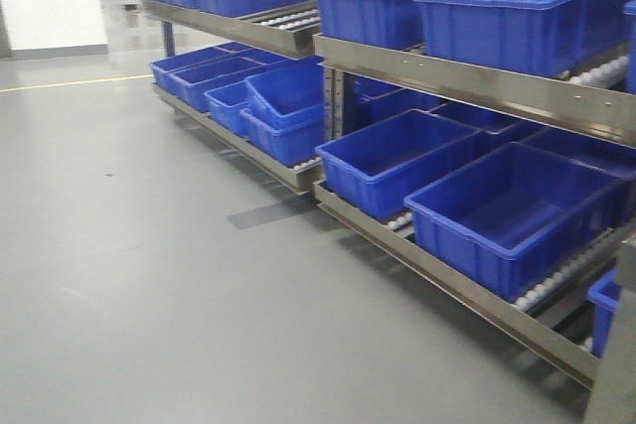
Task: Sort and place red and blue blocks on shelf
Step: 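Turn the base away from the table holding both cubes, then drive the base down the aisle carrying both cubes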
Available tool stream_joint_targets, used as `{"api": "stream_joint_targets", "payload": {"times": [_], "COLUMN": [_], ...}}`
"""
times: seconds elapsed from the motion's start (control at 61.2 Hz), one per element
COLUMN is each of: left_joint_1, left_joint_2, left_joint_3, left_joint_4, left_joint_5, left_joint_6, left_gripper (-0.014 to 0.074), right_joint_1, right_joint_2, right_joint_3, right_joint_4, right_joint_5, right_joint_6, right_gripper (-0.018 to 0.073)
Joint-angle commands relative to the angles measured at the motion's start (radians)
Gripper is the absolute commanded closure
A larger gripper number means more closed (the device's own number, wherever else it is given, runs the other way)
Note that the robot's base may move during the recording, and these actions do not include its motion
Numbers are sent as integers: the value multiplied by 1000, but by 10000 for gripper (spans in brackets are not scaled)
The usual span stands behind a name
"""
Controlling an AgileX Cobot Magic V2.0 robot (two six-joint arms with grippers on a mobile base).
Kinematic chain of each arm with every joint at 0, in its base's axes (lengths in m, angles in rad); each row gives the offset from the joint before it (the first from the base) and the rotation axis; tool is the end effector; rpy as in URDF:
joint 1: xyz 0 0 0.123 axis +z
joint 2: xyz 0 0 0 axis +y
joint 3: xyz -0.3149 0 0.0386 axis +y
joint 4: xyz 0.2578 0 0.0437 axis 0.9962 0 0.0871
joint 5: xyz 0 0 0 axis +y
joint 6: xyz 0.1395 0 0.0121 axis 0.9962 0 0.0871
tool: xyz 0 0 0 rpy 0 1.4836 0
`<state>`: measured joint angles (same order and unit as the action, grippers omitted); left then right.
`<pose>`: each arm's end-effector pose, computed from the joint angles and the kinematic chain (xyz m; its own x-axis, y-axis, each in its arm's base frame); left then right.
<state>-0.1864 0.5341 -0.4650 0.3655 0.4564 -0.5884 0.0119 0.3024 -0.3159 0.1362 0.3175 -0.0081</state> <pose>0.1372 -0.0034 0.2869 -0.3909 -0.1822 -0.9022 -0.0604 0.9832 -0.1724 0.1047 0.0072 0.2710 -0.2173 0.1184 -0.9689 -0.0272 0.9915 0.1272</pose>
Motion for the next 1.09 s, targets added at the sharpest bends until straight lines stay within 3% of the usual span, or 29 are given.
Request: {"api": "stream_joint_targets", "payload": {"times": [0.0,1.078], "left_joint_1": [1,1], "left_joint_2": [1,1], "left_joint_3": [-29,-29], "left_joint_4": [14,14], "left_joint_5": [-67,-67], "left_joint_6": [-5,-5], "left_gripper": [475,475], "right_joint_1": [-5,-5], "right_joint_2": [5,5], "right_joint_3": [-32,-32], "right_joint_4": [-7,-7], "right_joint_5": [-81,-81], "right_joint_6": [-3,-3], "right_gripper": [510,510]}}
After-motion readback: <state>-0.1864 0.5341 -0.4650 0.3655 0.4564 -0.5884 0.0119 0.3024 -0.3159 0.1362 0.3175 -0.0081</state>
